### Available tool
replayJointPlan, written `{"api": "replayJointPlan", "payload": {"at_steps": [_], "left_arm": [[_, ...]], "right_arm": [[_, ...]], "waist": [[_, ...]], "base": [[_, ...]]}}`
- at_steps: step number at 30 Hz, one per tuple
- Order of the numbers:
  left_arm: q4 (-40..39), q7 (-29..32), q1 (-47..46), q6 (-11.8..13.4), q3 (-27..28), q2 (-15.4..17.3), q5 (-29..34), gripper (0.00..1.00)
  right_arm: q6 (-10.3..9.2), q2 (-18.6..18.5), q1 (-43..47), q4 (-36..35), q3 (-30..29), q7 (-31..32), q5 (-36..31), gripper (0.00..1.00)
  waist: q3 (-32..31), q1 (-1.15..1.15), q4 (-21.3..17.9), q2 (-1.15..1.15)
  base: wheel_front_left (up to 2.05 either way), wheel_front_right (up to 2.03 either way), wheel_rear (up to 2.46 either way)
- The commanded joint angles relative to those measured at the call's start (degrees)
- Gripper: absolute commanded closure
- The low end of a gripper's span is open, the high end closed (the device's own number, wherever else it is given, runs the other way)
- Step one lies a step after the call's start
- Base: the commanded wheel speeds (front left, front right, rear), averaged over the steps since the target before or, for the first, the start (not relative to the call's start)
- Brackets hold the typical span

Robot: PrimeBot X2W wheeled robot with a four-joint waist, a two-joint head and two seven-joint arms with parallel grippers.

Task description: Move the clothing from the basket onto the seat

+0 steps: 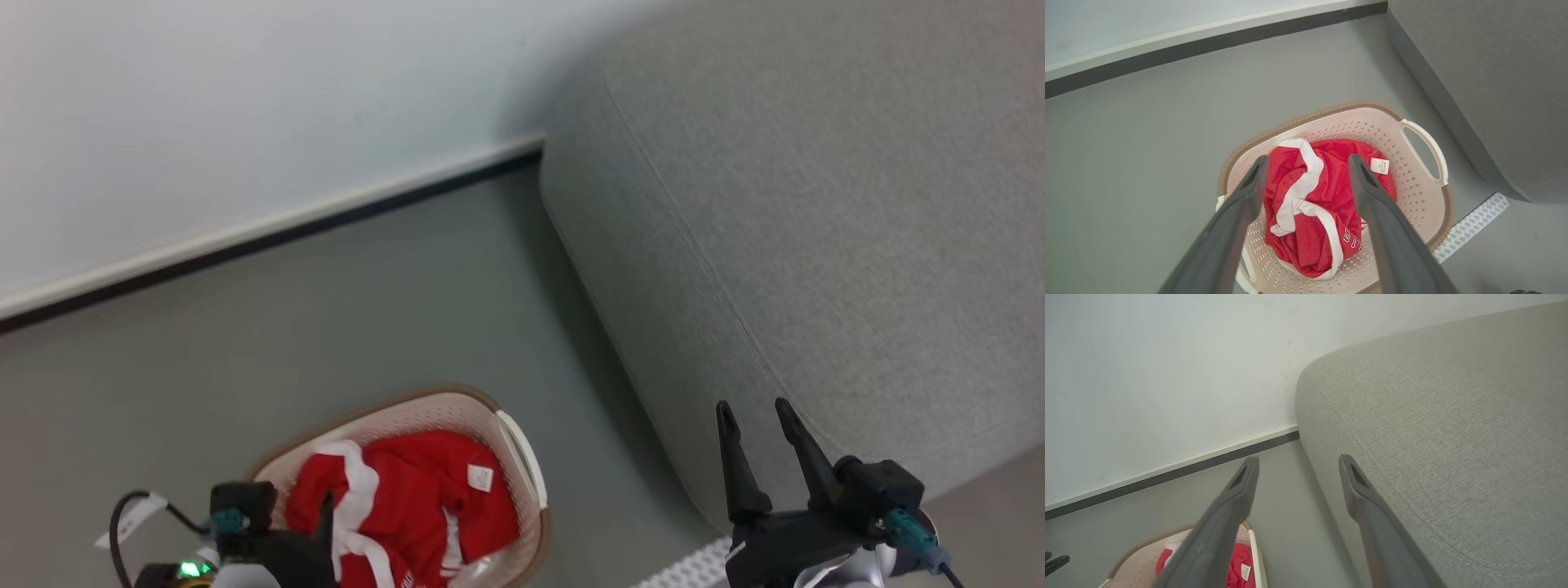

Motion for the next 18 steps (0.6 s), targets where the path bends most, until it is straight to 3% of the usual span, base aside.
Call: {"api": "replayJointPlan", "payload": {"at_steps": [1,5,10,18], "left_arm": [[1.5,0.9,-2.1,0.3,0.2,1.3,0.5,0.00],[5.3,3.4,-7.3,1.3,1.2,3.4,0.3,0.00],[9.0,4.9,-13.0,0.5,0.4,4.5,1.1,0.00],[16.5,7.4,-21.6,1.6,-0.3,5.2,1.6,0.00]], "right_arm": [[0.04,0.1,-1.6,0.0,0.4,-0.9,0.9,0.00],[0.04,0.2,-3.1,1.1,1.8,-2.6,3.3,0.00],[0.04,0.2,-4.0,1.4,2.4,-3.9,5.3,0.00],[0.04,0.1,-1.7,-0.7,2.3,-4.7,9.3,0.00]], "waist": [[10.6,-0.01,-8.6,-0.01],[16.5,-0.01,-11.0,-0.01],[20.9,-0.01,-10.9,-0.01],[27.4,-0.01,-10.2,-0.01]], "base": [[0.00,0.00,0.00],[0.00,0.00,0.00],[0.00,0.00,0.00],[0.02,0.02,0.02]]}}
